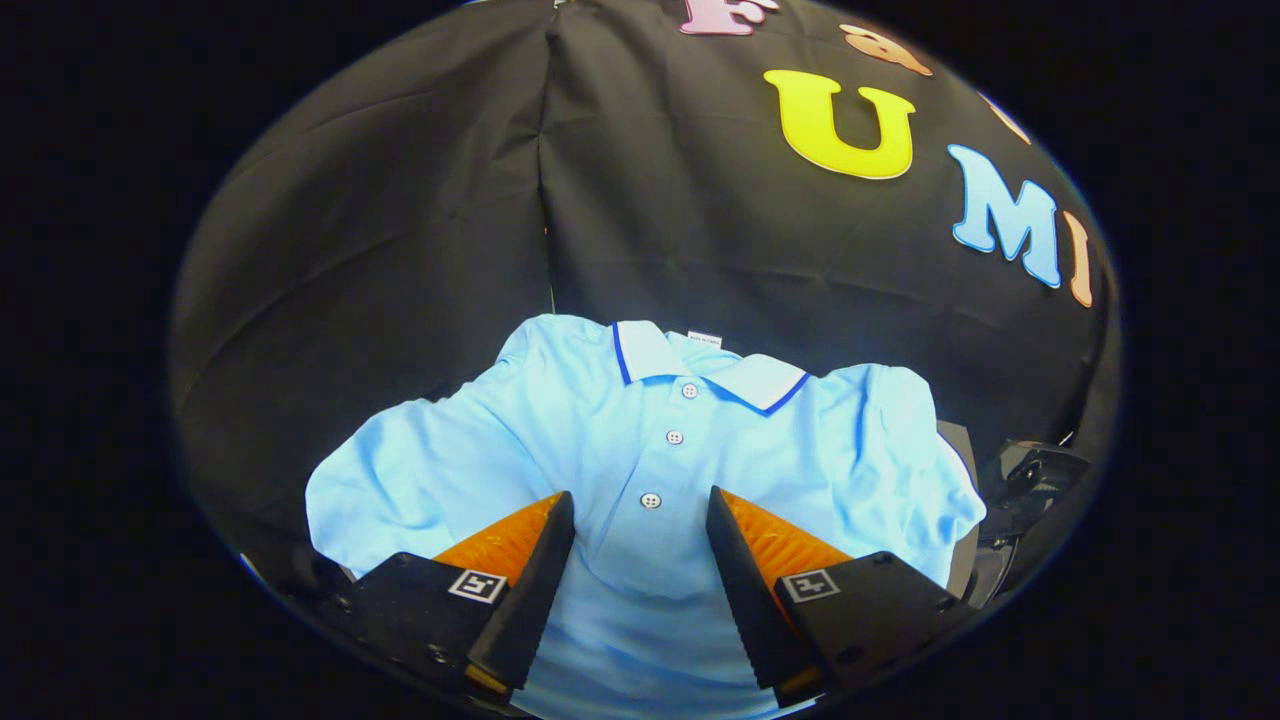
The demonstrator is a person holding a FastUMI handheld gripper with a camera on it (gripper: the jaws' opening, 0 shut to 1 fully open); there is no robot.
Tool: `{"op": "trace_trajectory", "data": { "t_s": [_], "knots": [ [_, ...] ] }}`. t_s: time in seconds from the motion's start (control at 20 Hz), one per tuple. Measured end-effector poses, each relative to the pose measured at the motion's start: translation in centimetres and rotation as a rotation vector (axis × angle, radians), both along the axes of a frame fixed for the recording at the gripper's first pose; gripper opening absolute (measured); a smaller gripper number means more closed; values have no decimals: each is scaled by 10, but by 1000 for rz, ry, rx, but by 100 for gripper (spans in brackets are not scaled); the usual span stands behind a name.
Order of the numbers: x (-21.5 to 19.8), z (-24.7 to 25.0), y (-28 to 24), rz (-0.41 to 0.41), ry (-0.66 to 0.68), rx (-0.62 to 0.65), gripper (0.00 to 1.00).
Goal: Put the clothes into the washing machine and then close the washing machine lid.
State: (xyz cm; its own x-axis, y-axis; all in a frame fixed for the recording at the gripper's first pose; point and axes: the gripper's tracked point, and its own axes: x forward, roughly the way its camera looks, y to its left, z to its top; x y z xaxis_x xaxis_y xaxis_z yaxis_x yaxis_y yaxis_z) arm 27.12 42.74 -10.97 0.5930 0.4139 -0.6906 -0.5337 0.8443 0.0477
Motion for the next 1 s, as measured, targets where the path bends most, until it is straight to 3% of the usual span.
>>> {"op": "trace_trajectory", "data": {
  "t_s": [0.05,0.15,0.25,0.3,0.45,0.5,1.0],
  "knots": [
    [3,2,-1,-7,-13,-3,85],
    [8,1,0,-53,-30,26,30],
    [6,0,0,-53,-43,30,30],
    [8,-1,2,-73,-41,37,9],
    [4,4,1,-57,-34,54,9],
    [5,2,5,-51,-35,64,2],
    [-3,64,-2,23,-140,231,1]
  ]
}}
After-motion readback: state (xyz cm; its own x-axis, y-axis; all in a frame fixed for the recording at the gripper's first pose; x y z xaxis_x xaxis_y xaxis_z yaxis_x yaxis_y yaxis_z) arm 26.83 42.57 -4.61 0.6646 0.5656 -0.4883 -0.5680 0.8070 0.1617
